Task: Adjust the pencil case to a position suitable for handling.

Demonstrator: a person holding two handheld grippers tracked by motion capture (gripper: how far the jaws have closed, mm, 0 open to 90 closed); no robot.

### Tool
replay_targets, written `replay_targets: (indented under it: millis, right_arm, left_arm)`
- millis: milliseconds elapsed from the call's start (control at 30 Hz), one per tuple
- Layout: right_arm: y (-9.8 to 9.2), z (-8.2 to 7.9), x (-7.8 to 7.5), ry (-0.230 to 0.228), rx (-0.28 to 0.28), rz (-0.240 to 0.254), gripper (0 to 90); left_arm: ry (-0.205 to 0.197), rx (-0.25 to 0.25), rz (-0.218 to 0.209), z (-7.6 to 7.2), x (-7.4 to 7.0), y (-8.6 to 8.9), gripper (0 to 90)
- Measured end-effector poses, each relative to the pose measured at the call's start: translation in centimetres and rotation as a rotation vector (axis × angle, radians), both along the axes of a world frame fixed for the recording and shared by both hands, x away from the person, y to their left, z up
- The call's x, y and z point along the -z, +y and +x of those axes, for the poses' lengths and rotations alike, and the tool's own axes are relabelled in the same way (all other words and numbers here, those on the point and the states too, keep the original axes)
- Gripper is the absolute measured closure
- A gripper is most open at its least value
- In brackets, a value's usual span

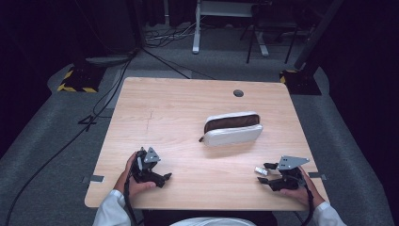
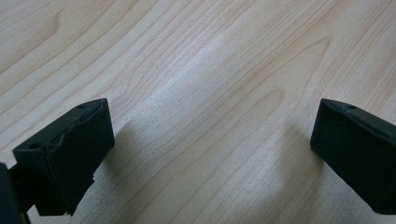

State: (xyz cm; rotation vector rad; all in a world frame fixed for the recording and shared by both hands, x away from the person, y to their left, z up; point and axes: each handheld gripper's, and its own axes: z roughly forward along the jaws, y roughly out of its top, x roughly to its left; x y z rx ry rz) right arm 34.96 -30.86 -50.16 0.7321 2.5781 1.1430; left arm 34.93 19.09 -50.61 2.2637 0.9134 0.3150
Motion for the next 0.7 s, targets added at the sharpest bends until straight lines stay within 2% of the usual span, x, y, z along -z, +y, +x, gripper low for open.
replay_targets:
  millis: [233, 433, 700]
  right_arm:
    - [0.15, 0.07, -0.02, -0.013, -0.004, 0.013, 59.2]
    - [0.01, 0.01, 0.00, -0.015, -0.005, 0.020, 69.8]
    - [-0.03, -0.08, 0.03, -0.021, -0.006, 0.025, 73.4]
  left_arm:
    - [-0.001, 0.001, 0.001, 0.01, 0.00, 0.00, 0.2]
    - [-0.005, 0.004, 0.007, 0.03, -0.02, 0.04, 0.2]
    - [-0.005, 0.004, 0.006, 0.03, -0.02, 0.03, 0.2]
